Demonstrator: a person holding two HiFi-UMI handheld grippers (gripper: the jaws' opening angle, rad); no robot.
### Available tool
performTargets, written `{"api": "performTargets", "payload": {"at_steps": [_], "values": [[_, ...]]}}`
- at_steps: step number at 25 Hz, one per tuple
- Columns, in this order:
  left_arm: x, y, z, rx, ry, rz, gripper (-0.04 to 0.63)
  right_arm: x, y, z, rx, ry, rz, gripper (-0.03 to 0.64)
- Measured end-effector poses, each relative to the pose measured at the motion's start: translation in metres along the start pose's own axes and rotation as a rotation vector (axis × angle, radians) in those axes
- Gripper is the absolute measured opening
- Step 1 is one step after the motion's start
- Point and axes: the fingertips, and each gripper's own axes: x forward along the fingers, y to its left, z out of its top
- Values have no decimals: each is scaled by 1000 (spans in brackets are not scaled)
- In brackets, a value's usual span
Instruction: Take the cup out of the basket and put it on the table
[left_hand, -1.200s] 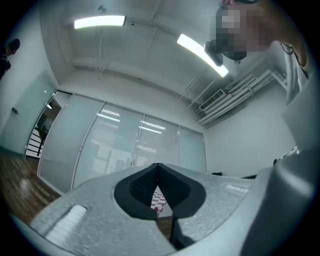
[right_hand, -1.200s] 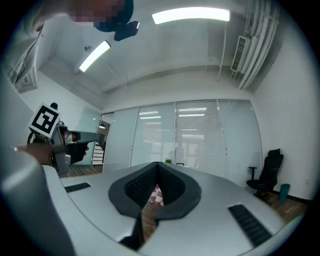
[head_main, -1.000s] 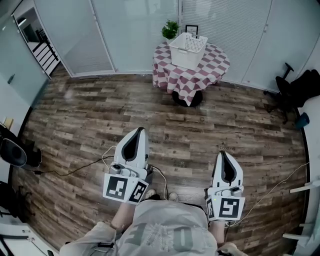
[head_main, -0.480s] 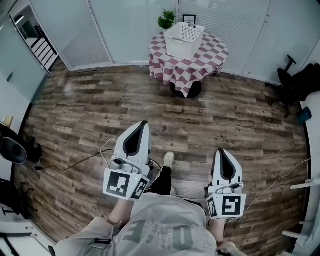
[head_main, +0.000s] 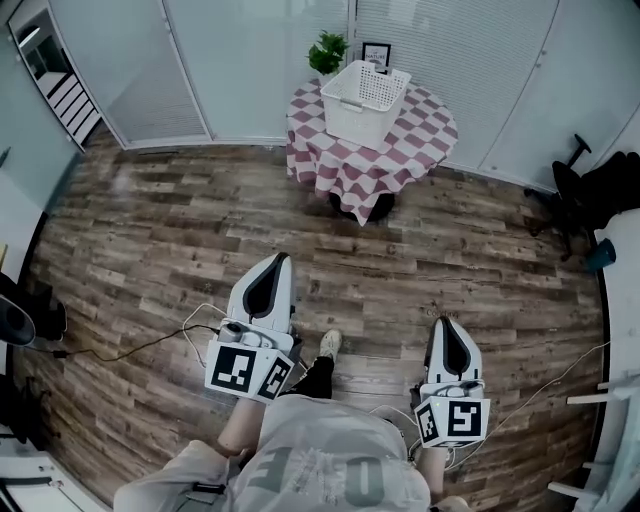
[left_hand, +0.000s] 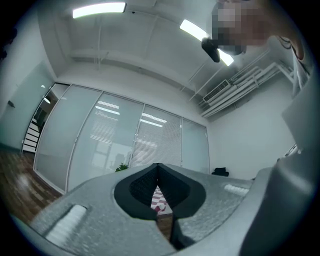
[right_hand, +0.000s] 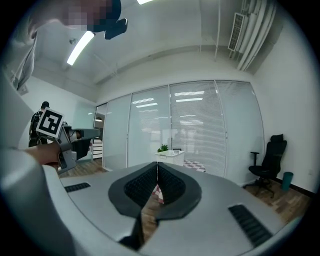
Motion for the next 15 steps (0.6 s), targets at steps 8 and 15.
{"api": "performTargets", "payload": {"at_steps": [8, 15], "values": [[93, 64, -14, -18, 27, 32, 5, 131, -2, 38, -14, -13, 61, 11], [180, 105, -13, 3, 12, 8, 5, 214, -19, 48, 35, -14, 32, 11]]}}
